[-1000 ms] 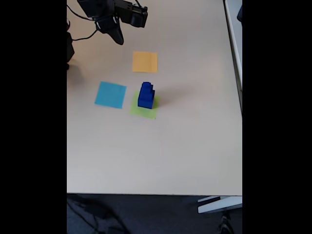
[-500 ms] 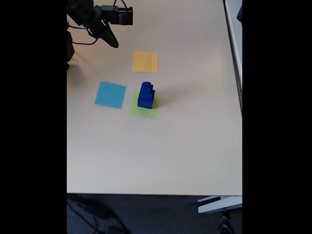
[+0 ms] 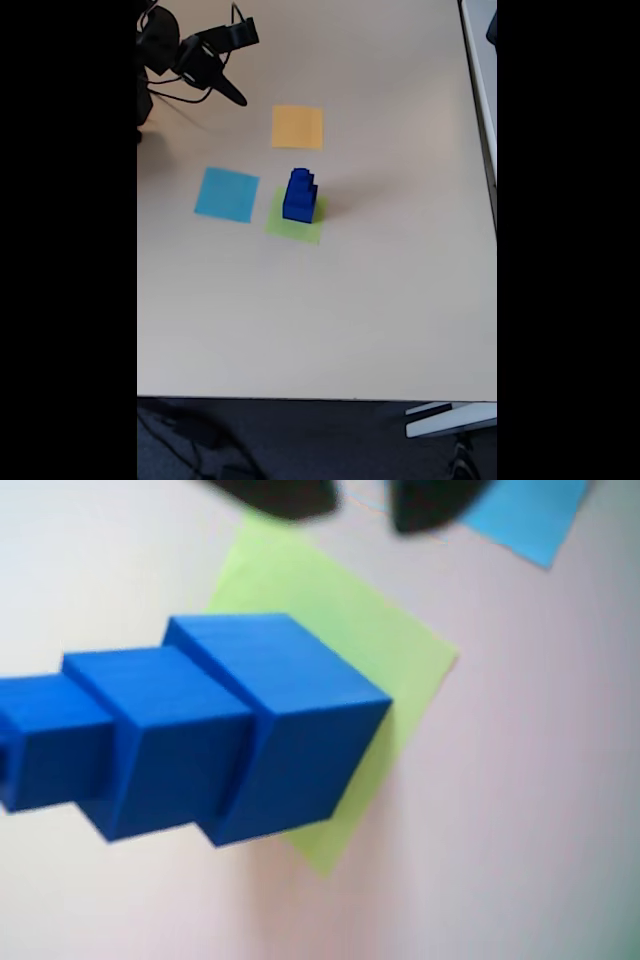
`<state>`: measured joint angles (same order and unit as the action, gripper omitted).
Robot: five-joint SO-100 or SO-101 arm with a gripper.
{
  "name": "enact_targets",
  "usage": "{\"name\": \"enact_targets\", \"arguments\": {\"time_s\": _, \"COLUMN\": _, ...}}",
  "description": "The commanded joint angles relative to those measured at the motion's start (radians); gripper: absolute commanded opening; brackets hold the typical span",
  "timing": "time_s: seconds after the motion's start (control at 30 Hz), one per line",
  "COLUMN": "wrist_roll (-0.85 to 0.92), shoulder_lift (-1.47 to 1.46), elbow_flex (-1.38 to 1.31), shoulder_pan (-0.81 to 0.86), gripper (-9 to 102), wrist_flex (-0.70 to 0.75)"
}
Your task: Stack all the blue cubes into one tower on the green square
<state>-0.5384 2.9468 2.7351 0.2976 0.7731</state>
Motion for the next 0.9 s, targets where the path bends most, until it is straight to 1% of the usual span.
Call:
{"name": "enact_targets", "arguments": {"time_s": 0.0, "wrist_roll": 0.109, "shoulder_lift": 0.12, "elbow_flex": 0.097, "shoulder_pan": -0.014, "gripper": 0, "wrist_flex": -0.086}}
{"name": "enact_targets", "arguments": {"time_s": 0.3, "wrist_roll": 0.262, "shoulder_lift": 0.416, "elbow_flex": 0.348, "shoulder_pan": -0.058, "gripper": 0, "wrist_flex": -0.144}}
{"name": "enact_targets", "arguments": {"time_s": 0.53, "wrist_roll": 0.399, "shoulder_lift": 0.434, "elbow_flex": 0.437, "shoulder_pan": -0.109, "gripper": 0, "wrist_flex": -0.141}}
{"name": "enact_targets", "arguments": {"time_s": 0.67, "wrist_roll": 0.476, "shoulder_lift": 0.434, "elbow_flex": 0.445, "shoulder_pan": -0.149, "gripper": 0, "wrist_flex": 0.018}}
{"name": "enact_targets", "arguments": {"time_s": 0.87, "wrist_roll": 0.463, "shoulder_lift": 0.434, "elbow_flex": 0.445, "shoulder_pan": -0.143, "gripper": 0, "wrist_flex": 0.14}}
